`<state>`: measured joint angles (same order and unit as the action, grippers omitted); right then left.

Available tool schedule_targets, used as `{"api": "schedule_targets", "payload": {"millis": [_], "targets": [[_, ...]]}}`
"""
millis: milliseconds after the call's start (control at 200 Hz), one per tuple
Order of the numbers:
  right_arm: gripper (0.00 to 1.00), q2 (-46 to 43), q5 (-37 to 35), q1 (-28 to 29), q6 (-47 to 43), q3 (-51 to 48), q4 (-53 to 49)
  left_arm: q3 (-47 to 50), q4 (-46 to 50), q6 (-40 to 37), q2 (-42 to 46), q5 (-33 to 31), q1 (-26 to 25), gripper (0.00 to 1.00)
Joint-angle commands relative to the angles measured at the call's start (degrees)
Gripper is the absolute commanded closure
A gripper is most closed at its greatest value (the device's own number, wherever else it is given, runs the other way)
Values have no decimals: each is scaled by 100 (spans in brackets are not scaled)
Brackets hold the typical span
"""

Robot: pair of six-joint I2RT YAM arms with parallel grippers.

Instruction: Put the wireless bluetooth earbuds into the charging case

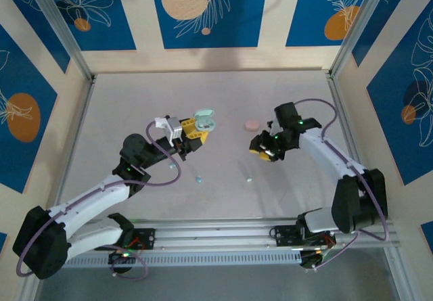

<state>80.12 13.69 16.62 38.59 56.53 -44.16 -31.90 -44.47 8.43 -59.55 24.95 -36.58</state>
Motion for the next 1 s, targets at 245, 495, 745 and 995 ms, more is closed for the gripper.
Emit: {"api": "schedule_targets", "payload": {"millis": [245, 495, 745, 995], "targets": [[47, 721, -431, 672, 629, -704, 677, 100, -42, -91, 188, -87, -36, 73], [48, 1016, -611, 746, 754, -948, 1098, 105, -18, -98, 216, -109, -40, 73], [52, 1135, -388, 809, 694, -1014, 1253, 75, -44, -74, 138, -78, -38, 73], [53, 1212, -241, 1072, 779, -943, 1192, 70, -121, -9, 75, -56, -40, 73]]}}
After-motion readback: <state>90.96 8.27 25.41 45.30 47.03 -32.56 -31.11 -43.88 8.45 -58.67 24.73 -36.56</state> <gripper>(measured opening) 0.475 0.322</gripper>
